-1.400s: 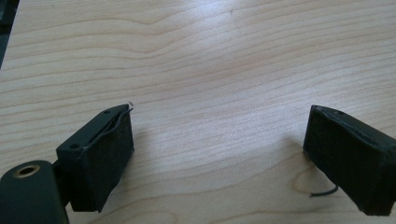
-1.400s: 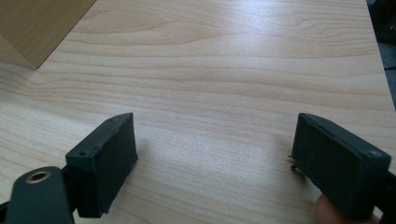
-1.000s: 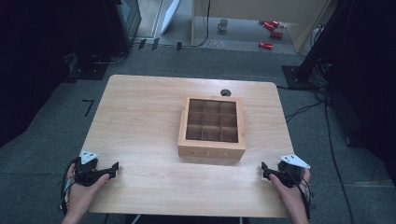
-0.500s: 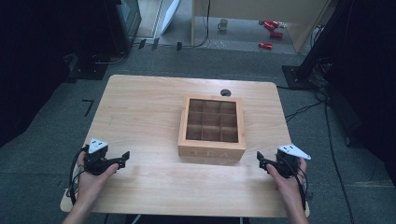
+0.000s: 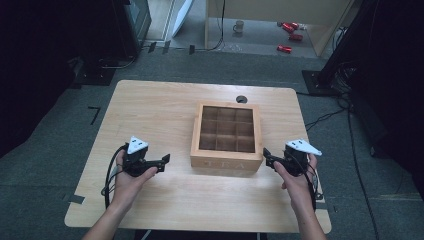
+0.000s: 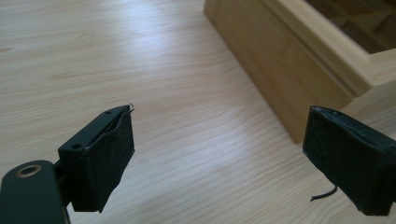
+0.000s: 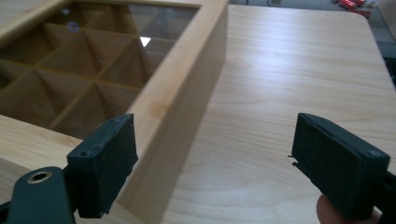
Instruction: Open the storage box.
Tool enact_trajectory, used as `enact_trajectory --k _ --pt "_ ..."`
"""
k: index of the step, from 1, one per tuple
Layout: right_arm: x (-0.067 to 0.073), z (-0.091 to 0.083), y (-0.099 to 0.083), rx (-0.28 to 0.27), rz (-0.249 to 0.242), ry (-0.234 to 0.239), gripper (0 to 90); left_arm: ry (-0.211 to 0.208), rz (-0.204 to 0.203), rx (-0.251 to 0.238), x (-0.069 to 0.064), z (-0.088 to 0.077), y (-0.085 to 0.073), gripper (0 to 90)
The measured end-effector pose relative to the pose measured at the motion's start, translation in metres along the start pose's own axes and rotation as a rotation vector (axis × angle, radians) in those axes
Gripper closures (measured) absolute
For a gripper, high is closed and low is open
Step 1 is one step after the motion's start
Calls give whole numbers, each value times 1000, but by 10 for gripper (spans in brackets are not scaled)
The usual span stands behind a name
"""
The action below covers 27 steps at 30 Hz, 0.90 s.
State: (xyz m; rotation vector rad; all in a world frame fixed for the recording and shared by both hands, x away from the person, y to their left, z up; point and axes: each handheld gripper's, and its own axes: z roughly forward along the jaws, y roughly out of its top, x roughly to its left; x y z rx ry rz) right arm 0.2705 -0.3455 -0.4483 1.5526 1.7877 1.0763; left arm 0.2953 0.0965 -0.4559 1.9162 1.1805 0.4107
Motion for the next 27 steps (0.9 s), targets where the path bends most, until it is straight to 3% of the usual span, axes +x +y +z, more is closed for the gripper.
enact_trajectory --k 1,3,4,5,7,8,10,15,21,26,27 --pt "0 0 0 0 0 0 139 0 0 0 0 0 0 91" --pt "6 1 1 -13 9 23 140 -57 -18 -2 -10 6 3 91" --pt "8 1 1 -18 11 29 141 -57 -18 -2 -10 6 3 94" --pt "9 2 0 -20 15 35 142 -97 -31 -5 -16 9 6 107" --pt "11 2 0 -23 22 43 145 -107 -32 -8 -19 11 7 127" --pt "13 3 -2 -27 25 61 152 -141 -13 -10 -28 15 8 130" --pt "16 5 -4 -14 13 66 154 -170 9 -2 -36 20 9 133" --pt "20 12 -6 -5 10 87 208 -191 33 31 -51 37 8 139" --pt "28 12 -10 -19 -12 130 240 -181 50 66 -67 55 8 153" --pt "25 4 -20 -32 -14 194 240 -176 36 52 -67 59 6 242" --pt "25 3 -22 -31 -19 197 239 -194 19 50 -65 59 7 240"
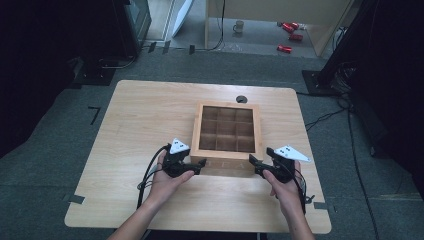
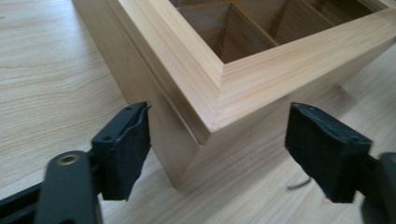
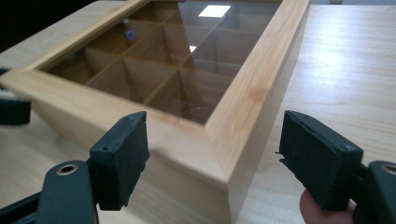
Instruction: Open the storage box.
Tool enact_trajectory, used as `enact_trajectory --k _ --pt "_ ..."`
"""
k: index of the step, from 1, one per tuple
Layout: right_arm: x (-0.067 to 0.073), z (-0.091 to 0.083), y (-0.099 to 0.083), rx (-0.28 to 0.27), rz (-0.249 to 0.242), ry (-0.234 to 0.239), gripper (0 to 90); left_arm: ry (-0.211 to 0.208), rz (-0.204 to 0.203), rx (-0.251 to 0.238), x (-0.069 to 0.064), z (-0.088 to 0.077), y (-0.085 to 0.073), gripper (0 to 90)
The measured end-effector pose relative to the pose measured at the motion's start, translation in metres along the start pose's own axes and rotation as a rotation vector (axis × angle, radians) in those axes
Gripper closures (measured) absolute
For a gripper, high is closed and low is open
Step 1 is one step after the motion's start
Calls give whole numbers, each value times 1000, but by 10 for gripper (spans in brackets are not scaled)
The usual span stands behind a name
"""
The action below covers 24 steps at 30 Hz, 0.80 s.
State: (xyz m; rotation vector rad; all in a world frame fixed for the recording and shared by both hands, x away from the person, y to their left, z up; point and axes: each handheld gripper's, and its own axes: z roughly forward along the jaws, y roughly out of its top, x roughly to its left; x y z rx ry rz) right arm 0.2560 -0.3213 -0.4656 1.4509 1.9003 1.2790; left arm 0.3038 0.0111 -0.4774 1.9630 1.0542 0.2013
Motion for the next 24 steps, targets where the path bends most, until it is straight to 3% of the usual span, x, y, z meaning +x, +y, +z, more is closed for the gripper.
enact_trajectory --k 4,7,11,18,24 --pt "-3 0 -9 23 -35 32 240 0 0 -11 -1 0 1 230" --pt "-3 3 -12 35 -49 30 241 -13 4 -24 -2 -3 0 273" --pt "-1 6 -16 39 -68 28 266 1 38 -34 -2 -5 -3 321" --pt "0 9 -19 38 -84 41 318 8 44 -36 0 -5 -7 401" --pt "-1 6 -18 14 -79 56 345 40 74 -52 -2 -8 -7 445"
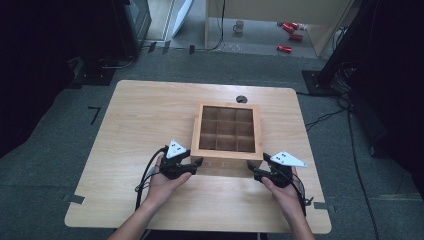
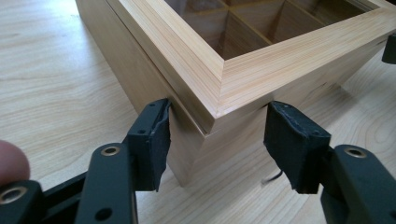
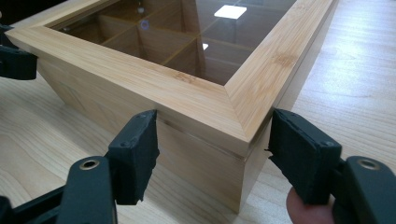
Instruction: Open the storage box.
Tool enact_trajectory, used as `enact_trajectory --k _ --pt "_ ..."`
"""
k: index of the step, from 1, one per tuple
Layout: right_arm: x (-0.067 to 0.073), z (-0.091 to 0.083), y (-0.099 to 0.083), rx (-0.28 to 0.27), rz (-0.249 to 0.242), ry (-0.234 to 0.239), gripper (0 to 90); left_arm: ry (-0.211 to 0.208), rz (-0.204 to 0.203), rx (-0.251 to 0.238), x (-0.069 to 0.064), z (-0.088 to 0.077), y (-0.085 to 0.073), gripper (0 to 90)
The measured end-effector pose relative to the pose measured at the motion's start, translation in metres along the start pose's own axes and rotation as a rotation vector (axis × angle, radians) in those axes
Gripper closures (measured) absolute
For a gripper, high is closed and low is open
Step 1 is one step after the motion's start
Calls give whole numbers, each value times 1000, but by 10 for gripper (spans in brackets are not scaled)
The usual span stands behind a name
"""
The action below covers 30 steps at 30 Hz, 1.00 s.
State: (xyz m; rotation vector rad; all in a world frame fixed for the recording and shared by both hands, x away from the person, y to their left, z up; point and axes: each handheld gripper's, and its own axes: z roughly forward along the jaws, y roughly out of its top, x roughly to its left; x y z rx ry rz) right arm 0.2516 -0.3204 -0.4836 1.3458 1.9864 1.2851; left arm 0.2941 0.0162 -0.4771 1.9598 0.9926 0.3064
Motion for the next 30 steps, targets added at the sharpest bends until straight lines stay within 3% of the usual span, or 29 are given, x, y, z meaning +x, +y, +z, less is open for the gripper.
enact_trajectory --k 2,5,17,30 --pt "0 -1 0 -4 -10 -4 390 19 -4 -8 0 -1 1 465" --pt "1 -2 1 -8 -3 -3 406 13 -16 -17 2 -2 2 472" --pt "5 -6 5 -51 -10 -14 426 16 16 -52 -2 -10 10 499" --pt "7 -9 10 -89 -14 -42 455 48 43 -78 -5 -17 15 496"
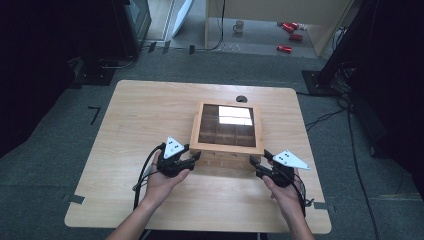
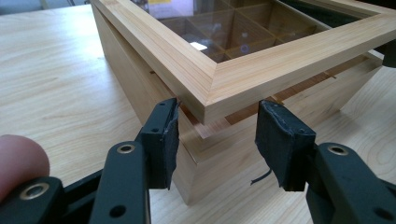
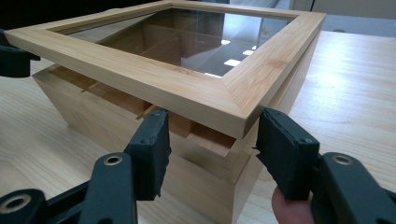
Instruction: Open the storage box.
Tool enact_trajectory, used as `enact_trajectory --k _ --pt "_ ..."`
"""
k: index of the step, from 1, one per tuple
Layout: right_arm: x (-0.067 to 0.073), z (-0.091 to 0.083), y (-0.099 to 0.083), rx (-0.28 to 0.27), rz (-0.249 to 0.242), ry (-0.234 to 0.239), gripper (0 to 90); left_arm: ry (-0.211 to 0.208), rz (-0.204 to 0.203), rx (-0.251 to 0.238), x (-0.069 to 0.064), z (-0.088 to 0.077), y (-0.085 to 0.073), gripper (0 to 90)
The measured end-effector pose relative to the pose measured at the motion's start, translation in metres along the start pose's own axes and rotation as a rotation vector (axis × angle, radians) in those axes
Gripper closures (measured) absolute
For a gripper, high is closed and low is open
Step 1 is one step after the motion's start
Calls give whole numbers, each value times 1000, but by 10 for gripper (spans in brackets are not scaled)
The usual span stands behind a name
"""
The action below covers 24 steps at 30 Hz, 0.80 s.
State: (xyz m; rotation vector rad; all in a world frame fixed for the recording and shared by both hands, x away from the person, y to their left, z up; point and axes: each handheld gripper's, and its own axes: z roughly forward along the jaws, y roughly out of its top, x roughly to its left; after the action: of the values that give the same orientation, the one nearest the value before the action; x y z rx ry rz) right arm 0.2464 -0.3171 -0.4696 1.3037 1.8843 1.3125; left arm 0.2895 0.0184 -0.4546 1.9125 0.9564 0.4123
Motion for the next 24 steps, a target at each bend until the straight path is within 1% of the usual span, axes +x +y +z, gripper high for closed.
enact_trajectory --k 3,5,6,7,8,9,10,11,12,13,14,16,19,21,23,24 --pt "0 0 1 -1 3 -5 455 25 7 -5 -1 0 0 503" --pt "1 1 2 0 -3 -10 455 55 5 24 -2 2 -3 504" --pt "1 1 2 0 -2 -12 455 55 5 24 -2 2 -3 499" --pt "1 1 2 -2 0 -14 455 75 5 46 -1 6 -6 492" --pt "1 1 3 -7 2 -15 455 78 -6 49 0 8 -6 489" --pt "1 1 3 -13 8 -14 455 67 -28 43 2 8 -6 468" --pt "1 1 3 -13 8 -14 455 67 -28 43 2 8 -6 464" --pt "1 0 5 -20 17 -10 455 87 -35 19 3 8 -3 467" --pt "1 0 6 -22 20 -10 455 87 -35 19 3 8 -3 464" --pt "1 0 6 -24 18 -10 455 87 -41 -13 5 7 0 463" --pt "1 0 6 -21 19 -9 455 87 -41 -13 5 7 0 463" --pt "1 0 6 -26 23 -10 455 84 -18 -19 6 9 5 459" --pt "1 -1 8 -35 33 -8 455 76 -3 -36 6 11 7 471" --pt "1 -1 9 -43 42 -7 453 78 24 -42 4 13 10 475" --pt "0 -2 10 -47 41 -8 439 75 43 -47 4 15 11 474" --pt "0 -2 10 -47 41 -8 439 75 43 -47 4 15 11 471"
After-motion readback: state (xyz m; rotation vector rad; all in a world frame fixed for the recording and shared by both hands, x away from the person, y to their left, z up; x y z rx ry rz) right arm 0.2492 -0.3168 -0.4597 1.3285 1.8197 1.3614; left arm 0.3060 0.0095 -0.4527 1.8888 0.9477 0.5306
